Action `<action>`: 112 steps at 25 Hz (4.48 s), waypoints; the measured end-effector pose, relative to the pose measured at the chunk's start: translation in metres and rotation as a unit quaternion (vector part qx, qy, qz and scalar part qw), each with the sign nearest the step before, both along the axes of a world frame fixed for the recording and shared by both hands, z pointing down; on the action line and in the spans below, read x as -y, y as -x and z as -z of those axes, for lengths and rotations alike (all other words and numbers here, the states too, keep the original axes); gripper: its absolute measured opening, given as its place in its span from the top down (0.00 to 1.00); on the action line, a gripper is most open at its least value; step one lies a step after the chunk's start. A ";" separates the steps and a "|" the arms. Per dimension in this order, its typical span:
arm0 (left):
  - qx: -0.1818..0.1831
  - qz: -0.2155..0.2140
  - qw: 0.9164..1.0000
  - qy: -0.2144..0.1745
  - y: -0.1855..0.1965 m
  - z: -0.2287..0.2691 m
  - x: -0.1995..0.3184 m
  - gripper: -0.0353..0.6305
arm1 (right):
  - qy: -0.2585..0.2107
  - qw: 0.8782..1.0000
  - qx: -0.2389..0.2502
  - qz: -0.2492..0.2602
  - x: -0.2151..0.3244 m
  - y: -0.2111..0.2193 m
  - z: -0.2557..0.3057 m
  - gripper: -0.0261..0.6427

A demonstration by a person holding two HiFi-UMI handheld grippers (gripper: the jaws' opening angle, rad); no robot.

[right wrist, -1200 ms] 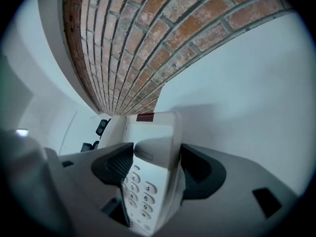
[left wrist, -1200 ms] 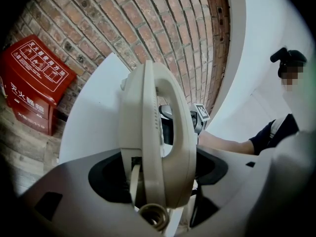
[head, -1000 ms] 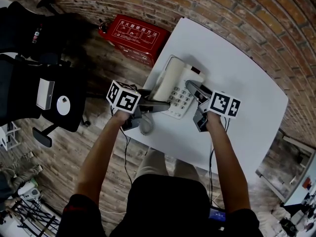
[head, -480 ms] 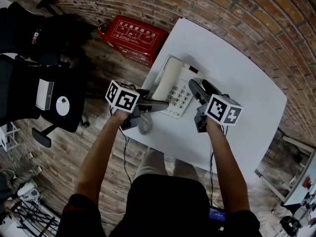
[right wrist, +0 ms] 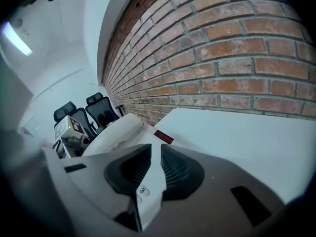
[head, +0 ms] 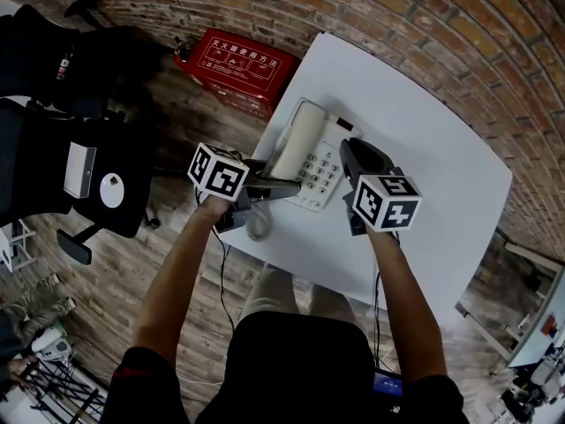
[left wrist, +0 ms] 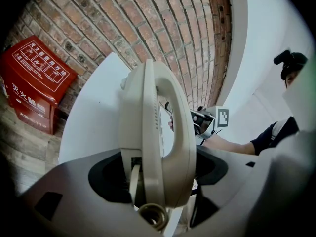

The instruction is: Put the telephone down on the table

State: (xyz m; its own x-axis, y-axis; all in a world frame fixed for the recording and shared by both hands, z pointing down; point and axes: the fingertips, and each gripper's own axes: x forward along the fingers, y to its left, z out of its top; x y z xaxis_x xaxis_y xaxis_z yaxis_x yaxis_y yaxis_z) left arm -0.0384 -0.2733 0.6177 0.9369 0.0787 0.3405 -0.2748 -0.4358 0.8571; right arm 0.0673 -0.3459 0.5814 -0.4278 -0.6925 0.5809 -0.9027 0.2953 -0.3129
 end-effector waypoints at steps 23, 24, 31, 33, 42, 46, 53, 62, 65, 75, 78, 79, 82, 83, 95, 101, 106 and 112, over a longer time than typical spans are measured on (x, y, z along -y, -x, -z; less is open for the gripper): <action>0.032 0.013 0.999 -0.021 -0.002 0.000 -0.001 0.41 | 0.014 0.999 -0.029 0.004 -0.001 0.004 -0.021 0.94; 0.036 0.015 0.999 -0.023 -0.002 0.000 -0.001 0.40 | 0.012 1.000 -0.028 0.002 -0.001 0.004 -0.021 0.94; 0.054 0.025 0.998 -0.035 0.000 -0.002 0.001 0.38 | 0.008 1.000 -0.017 -0.007 0.000 0.003 -0.020 0.94; 0.062 0.029 0.997 -0.039 0.000 -0.003 0.002 0.38 | 0.006 1.000 -0.020 -0.006 0.000 0.003 -0.021 0.94; 0.085 0.046 0.994 -0.055 -0.001 -0.001 0.001 0.37 | 0.003 1.000 -0.023 -0.006 -0.002 0.002 -0.021 0.94; 0.094 0.053 0.992 -0.059 -0.001 -0.001 0.001 0.37 | 0.002 1.000 -0.024 -0.009 -0.002 0.001 -0.021 0.94; 0.114 0.069 0.989 -0.070 -0.002 0.001 0.001 0.36 | 0.001 1.000 -0.020 -0.017 -0.002 -0.001 -0.021 0.94; 0.128 0.075 0.986 -0.077 -0.002 0.001 0.001 0.36 | -0.003 1.000 -0.018 -0.023 -0.002 -0.002 -0.021 0.94; 0.133 0.076 0.985 -0.078 0.002 -0.001 0.002 0.36 | -0.005 1.000 -0.018 -0.023 -0.002 0.000 -0.021 0.94; 0.151 0.083 0.982 -0.075 0.009 -0.009 0.006 0.35 | -0.016 0.999 -0.019 -0.023 0.000 0.004 -0.019 0.94; 0.157 0.082 0.981 -0.076 0.009 -0.011 0.005 0.34 | -0.017 0.999 -0.020 -0.023 -0.001 0.005 -0.020 0.94; 0.157 0.082 0.981 -0.076 0.009 -0.012 0.005 0.34 | -0.017 0.999 -0.020 -0.023 -0.001 0.005 -0.020 0.94; 0.158 0.080 0.981 -0.076 0.008 -0.015 0.006 0.33 | -0.020 0.999 -0.018 -0.025 0.000 0.006 -0.019 0.94; 0.160 0.079 0.981 -0.075 0.008 -0.016 0.006 0.32 | -0.020 0.999 -0.018 -0.025 0.000 0.006 -0.019 0.94; 0.171 0.094 0.978 -0.079 0.011 -0.024 0.006 0.30 | -0.030 0.999 -0.023 -0.020 0.000 0.009 -0.020 0.94; 0.165 0.107 0.977 -0.080 0.018 -0.024 0.010 0.31 | -0.029 0.999 -0.022 -0.013 0.001 0.011 -0.020 0.94; 0.184 0.111 0.972 -0.095 0.023 -0.026 0.013 0.32 | -0.037 0.999 -0.032 -0.007 0.000 0.015 -0.019 0.94; 0.181 0.111 0.972 -0.097 0.023 -0.026 0.012 0.32 | -0.036 0.999 -0.028 -0.005 -0.001 0.015 -0.020 0.94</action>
State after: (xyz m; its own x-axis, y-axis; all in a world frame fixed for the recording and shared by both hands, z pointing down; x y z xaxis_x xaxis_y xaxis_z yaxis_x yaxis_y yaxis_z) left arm -0.0614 -0.2854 0.6436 0.7392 -0.2108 0.6396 -0.6495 -0.4741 0.5944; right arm 0.0519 -0.3446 0.6014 -0.3883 -0.7380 0.5519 -0.9215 0.3056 -0.2397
